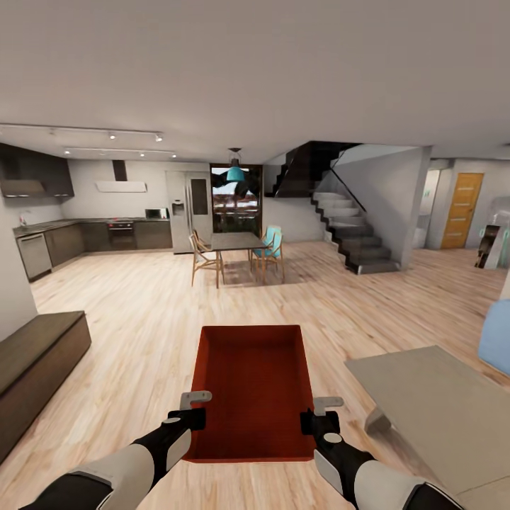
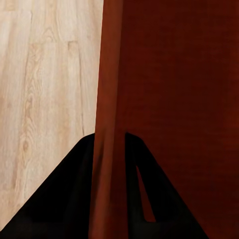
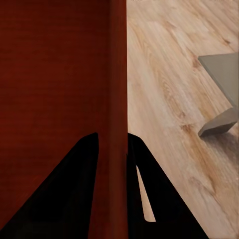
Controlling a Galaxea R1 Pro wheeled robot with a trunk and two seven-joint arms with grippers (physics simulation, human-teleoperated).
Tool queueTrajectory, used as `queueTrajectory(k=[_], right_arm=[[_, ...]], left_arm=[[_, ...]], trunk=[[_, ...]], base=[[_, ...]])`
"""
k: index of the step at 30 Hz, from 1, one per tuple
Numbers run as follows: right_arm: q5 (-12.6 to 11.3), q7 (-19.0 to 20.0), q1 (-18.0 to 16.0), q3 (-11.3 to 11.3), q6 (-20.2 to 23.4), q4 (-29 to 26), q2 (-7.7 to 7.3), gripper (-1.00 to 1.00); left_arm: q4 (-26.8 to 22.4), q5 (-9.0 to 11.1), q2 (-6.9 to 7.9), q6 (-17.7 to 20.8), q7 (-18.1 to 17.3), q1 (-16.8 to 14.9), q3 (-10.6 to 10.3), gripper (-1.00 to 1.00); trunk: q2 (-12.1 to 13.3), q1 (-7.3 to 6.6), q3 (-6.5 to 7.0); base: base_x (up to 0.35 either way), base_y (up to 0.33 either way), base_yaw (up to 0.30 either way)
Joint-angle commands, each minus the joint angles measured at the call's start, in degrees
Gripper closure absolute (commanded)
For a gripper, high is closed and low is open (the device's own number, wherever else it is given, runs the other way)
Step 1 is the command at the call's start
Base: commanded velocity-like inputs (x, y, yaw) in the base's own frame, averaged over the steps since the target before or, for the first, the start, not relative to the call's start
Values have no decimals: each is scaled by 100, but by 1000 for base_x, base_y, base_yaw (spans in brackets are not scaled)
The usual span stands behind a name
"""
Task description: Move the two storage containers from the living room to the garage. In the garage, place one container on the floor and stack the other container on top of it (either order is fine).
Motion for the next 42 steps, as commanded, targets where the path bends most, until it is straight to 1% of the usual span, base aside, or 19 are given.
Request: queueTrajectory(k=[1,10,42], right_arm=[[-67,46,3,152,15,-1,-1,100],[-68,41,0,152,-34,-1,-1,100],[-103,40,-1,152,0,-1,3,100]], left_arm=[[-13,-11,13,-129,462,-14,364,100],[-13,-11,13,-128,462,-14,364,100],[13,-3,22,-124,462,-14,364,100]], trunk=[[-8,5,-10],[-8,5,-10],[-8,5,-10]], base=[[322,0,0],[322,0,0],[322,0,0]])
